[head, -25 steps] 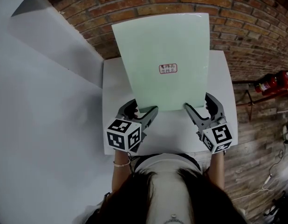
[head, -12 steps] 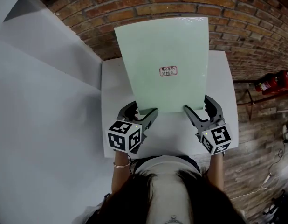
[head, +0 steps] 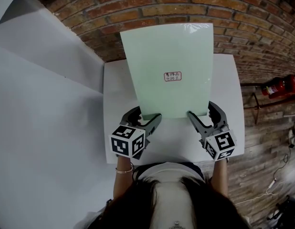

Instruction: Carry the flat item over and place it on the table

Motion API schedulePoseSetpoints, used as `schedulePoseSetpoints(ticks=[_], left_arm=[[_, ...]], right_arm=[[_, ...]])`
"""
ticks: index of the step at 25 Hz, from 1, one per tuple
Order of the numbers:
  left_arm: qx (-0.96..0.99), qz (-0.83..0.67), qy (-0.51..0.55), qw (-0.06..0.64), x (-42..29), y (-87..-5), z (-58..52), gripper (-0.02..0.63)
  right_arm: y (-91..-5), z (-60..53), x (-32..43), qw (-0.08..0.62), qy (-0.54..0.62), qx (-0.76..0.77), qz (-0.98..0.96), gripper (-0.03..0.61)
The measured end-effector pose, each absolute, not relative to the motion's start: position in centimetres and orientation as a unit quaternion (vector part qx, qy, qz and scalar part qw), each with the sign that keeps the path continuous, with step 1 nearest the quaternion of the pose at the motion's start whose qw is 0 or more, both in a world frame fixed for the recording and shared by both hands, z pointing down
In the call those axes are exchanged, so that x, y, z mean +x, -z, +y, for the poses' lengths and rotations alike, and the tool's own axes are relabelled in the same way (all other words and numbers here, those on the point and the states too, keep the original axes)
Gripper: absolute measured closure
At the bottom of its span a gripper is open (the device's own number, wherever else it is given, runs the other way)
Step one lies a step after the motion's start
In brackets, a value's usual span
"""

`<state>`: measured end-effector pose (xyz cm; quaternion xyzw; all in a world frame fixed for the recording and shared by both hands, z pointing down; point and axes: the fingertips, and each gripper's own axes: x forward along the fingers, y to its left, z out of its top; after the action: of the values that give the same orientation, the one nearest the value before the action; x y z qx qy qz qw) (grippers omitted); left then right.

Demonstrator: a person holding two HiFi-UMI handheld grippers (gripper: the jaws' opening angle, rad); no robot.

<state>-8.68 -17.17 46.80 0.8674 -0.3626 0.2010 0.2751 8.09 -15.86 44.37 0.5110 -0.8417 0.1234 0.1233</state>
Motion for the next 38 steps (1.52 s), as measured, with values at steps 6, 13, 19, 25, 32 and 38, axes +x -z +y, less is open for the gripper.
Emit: schedulePoseSetpoints(ticks=[6, 13, 19, 25, 32, 38], left_arm=[[0.863, -0.362, -0.207, 0.284, -8.9, -47.6, -17.5, 0.273], [0.859, -0.362, -0.210, 0.295, -9.0, -48.6, -17.9, 0.273], [0.855, -0.361, -0.218, 0.303, -9.1, -49.6, -18.3, 0.275], [0.849, -0.361, -0.223, 0.314, -9.2, -50.5, -18.5, 0.275], [0.843, -0.362, -0.229, 0.326, -9.4, -51.6, -18.9, 0.275], [0.837, -0.364, -0.235, 0.334, -9.6, -52.4, -19.1, 0.275]], right_arm=[[-45.2, -16.3, 7.9, 0.127, -0.133, 0.509, -0.841, 0.240], [-46.4, -16.8, 7.9, 0.133, -0.146, 0.506, -0.839, 0.241], [-47.5, -17.2, 7.8, 0.138, -0.159, 0.503, -0.838, 0.241], [-48.5, -17.6, 7.6, 0.145, -0.172, 0.498, -0.837, 0.239], [-49.6, -18.1, 7.4, 0.149, -0.184, 0.493, -0.837, 0.241], [-50.5, -18.5, 7.3, 0.151, -0.193, 0.490, -0.837, 0.240]])
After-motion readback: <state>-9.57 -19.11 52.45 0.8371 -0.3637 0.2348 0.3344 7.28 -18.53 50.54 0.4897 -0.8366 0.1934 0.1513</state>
